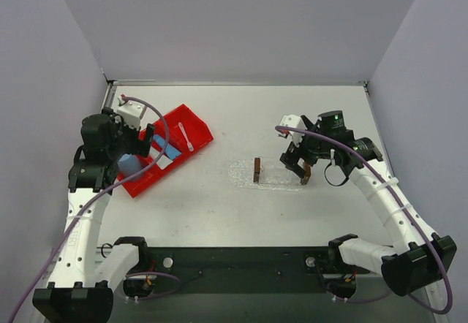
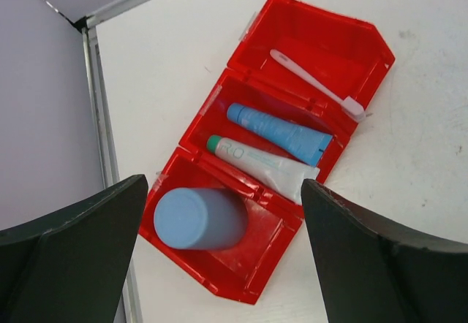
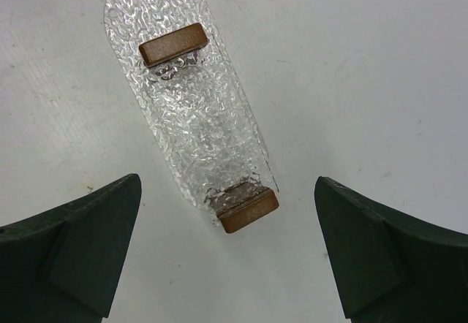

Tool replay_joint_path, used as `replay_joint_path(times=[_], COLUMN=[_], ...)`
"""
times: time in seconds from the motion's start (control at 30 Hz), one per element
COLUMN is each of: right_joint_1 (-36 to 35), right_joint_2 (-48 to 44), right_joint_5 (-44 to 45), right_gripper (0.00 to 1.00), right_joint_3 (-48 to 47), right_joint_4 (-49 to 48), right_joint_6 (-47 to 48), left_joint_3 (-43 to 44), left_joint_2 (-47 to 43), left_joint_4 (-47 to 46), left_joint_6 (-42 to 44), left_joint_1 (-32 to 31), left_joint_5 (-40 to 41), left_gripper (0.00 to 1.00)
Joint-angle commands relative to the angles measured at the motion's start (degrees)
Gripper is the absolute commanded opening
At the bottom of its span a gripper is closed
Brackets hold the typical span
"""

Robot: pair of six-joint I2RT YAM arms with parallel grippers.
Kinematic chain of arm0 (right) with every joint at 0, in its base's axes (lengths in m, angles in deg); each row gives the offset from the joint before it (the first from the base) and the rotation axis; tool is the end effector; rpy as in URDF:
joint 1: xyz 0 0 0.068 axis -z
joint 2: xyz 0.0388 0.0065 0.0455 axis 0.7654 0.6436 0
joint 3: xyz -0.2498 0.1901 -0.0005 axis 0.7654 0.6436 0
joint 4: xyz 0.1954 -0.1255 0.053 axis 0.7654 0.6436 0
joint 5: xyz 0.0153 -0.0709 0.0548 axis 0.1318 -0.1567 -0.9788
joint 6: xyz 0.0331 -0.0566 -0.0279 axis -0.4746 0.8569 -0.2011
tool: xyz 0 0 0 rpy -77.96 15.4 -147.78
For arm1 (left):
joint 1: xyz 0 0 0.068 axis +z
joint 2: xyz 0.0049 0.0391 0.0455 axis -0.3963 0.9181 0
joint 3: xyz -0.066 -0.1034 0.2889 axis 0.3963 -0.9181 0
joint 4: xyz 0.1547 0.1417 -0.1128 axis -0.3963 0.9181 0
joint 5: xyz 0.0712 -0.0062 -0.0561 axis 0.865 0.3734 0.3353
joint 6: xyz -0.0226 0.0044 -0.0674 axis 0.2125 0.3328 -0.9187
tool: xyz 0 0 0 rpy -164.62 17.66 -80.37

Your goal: Prepare toiletry sets of a toothbrush and toothpaste on the tray

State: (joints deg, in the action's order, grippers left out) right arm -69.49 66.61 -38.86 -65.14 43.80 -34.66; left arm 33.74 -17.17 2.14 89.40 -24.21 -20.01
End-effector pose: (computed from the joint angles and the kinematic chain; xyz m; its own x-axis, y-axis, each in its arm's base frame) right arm 0.2038 0.1014 0.3723 0.0567 -0.6051 -0.7941 -0.8417 0.3988 -0.3640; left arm 0.1728 -0.0099 0.3935 -0.3111 0.3069 -0.8994 0.2379 0.9414 0.2390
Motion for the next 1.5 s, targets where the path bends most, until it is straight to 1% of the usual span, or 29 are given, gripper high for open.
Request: replay_joint_path(times=[0.0, 0.07, 0.17, 0.3, 0.43, 0.57, 0.77, 1.27, 1.47], right_joint_1=[-0.4, -0.5, -0.5, -0.5, -0.6, -0.7, -0.8, -1.0, -1.0], right_joint_2=[-3.3, -3.9, -4.7, -6.7, -7.2, -7.2, -6.1, -5.8, -5.5], right_joint_5=[4.0, 6.4, 8.2, 7.7, 7.5, 7.0, 5.5, 4.4, 4.0], right_gripper=[1.00, 1.00, 1.00, 1.00, 1.00, 1.00, 1.00, 1.00, 1.00], right_joint_3=[1.2, 1.0, 0.7, 2.3, 3.3, 4.3, 4.7, 6.3, 6.6], right_joint_4=[-0.3, 0.0, 0.5, 0.7, 1.1, 1.0, 1.0, 0.6, 0.5], right_joint_6=[-8.6, -12.1, -14.1, -14.2, -14.3, -13.9, -13.7, -12.9, -13.0], left_joint_3=[3.3, 3.5, 4.0, 5.1, 5.6, 5.0, 4.9, 2.1, -0.1], left_joint_2=[-0.1, 0.1, 0.9, 4.6, 8.3, 11.6, 15.8, 22.5, 24.1], left_joint_4=[14.2, 15.1, 15.6, 17.9, 17.9, 16.5, 14.5, 5.5, 3.4], left_joint_6=[3.5, 3.2, 3.1, 3.7, 4.6, 5.2, 4.4, 3.4, 3.4], left_joint_1=[2.2, 2.8, 5.3, 9.8, 16.8, 19.5, 20.5, 20.5, 20.4], left_joint_5=[1.9, 2.4, 1.8, -3.6, -7.7, -8.9, -11.2, -7.7, -8.3], left_gripper=[0.97, 0.97, 0.97, 0.97, 0.97, 0.98, 0.97, 0.98, 0.97])
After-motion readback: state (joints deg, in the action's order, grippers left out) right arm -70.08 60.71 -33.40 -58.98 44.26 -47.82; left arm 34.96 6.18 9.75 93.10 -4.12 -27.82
